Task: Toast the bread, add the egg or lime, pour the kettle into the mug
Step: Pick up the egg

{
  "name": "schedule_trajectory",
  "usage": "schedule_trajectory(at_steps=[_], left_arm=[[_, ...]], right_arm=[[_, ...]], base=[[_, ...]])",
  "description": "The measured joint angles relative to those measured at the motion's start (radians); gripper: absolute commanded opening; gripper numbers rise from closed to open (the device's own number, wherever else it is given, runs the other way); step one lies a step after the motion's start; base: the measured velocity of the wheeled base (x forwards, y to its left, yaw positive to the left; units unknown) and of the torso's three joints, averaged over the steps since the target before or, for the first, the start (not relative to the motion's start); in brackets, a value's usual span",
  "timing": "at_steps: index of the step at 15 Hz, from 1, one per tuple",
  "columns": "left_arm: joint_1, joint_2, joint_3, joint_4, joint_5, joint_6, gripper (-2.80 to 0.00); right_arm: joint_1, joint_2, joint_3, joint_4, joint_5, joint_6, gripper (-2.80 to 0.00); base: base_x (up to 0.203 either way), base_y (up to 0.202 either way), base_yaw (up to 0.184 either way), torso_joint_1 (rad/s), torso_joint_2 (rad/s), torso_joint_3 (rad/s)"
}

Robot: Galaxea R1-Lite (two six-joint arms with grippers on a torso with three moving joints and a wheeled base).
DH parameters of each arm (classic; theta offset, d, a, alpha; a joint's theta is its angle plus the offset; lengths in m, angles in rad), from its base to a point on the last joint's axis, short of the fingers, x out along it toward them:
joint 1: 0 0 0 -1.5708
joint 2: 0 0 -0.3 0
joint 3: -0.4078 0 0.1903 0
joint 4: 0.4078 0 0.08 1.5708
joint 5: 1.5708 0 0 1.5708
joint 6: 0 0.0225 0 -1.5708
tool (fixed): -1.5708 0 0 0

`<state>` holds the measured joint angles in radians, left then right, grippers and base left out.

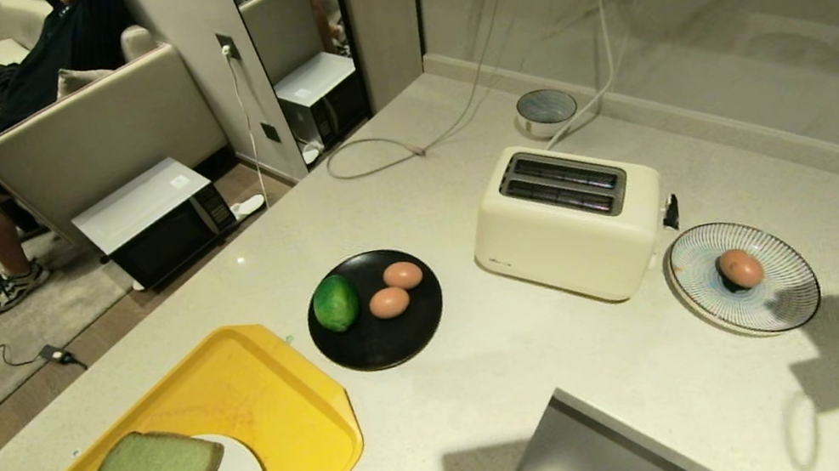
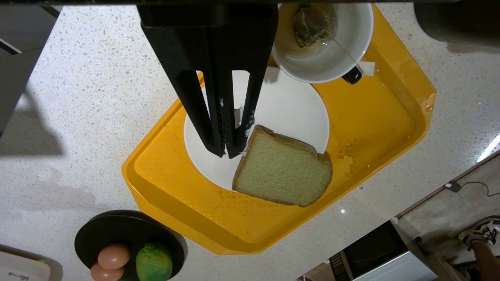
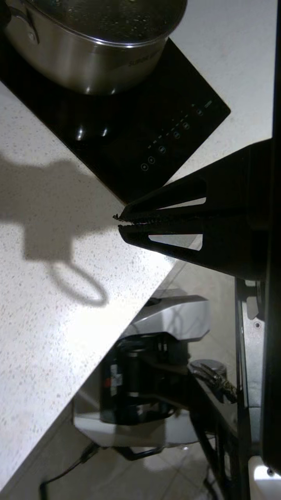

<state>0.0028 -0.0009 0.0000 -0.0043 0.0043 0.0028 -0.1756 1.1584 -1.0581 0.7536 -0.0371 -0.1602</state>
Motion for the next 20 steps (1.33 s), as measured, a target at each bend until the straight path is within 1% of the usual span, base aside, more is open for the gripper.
schedule_trajectory(at_steps=[2,4,5,7,9,13,15,17,18,20], left_arm=[[0.0,0.0,0.0,0.0,0.0,0.0,-2.8],[0.0,0.0,0.0,0.0,0.0,0.0,-2.8],[0.0,0.0,0.0,0.0,0.0,0.0,-2.8],[0.0,0.0,0.0,0.0,0.0,0.0,-2.8],[0.0,0.0,0.0,0.0,0.0,0.0,-2.8],[0.0,0.0,0.0,0.0,0.0,0.0,-2.8],[0.0,0.0,0.0,0.0,0.0,0.0,-2.8],[0.0,0.0,0.0,0.0,0.0,0.001,-2.8],[0.0,0.0,0.0,0.0,0.0,0.0,-2.8],[0.0,0.0,0.0,0.0,0.0,0.0,-2.8]], right_arm=[[-0.006,0.129,-0.089,0.014,0.005,-0.033,-2.8],[-0.007,0.248,-0.18,0.017,0.024,-0.05,-2.8],[-0.008,0.304,-0.223,0.017,0.03,-0.052,0.0],[-0.008,0.408,-0.304,0.016,0.046,-0.058,0.0],[-0.008,0.496,-0.372,0.015,0.086,-0.063,0.0],[0.007,0.625,-0.445,0.008,0.1,-0.052,0.0],[0.024,0.679,-0.481,0.006,0.097,-0.015,0.0],[0.052,0.73,-0.524,0.007,0.087,0.05,0.0],[0.066,0.755,-0.546,0.006,0.072,0.08,0.0],[0.082,0.804,-0.58,0.007,0.022,0.103,0.0]], base=[[0.0,0.0,0.0,0.0,0.0,0.0],[0.0,0.0,0.0,0.0,0.0,0.0],[0.0,0.0,0.0,0.0,0.0,0.0],[0.0,0.0,0.0,0.0,0.0,0.0],[0.0,0.0,0.0,0.0,0.0,0.0],[0.0,0.0,0.0,0.0,0.0,0.0],[0.0,0.0,0.0,0.0,0.0,0.0],[0.0,0.0,0.0,0.0,0.0,0.0],[0.0,0.0,0.0,0.0,0.0,0.0],[0.0,0.0,0.0,0.0,0.0,0.0]])
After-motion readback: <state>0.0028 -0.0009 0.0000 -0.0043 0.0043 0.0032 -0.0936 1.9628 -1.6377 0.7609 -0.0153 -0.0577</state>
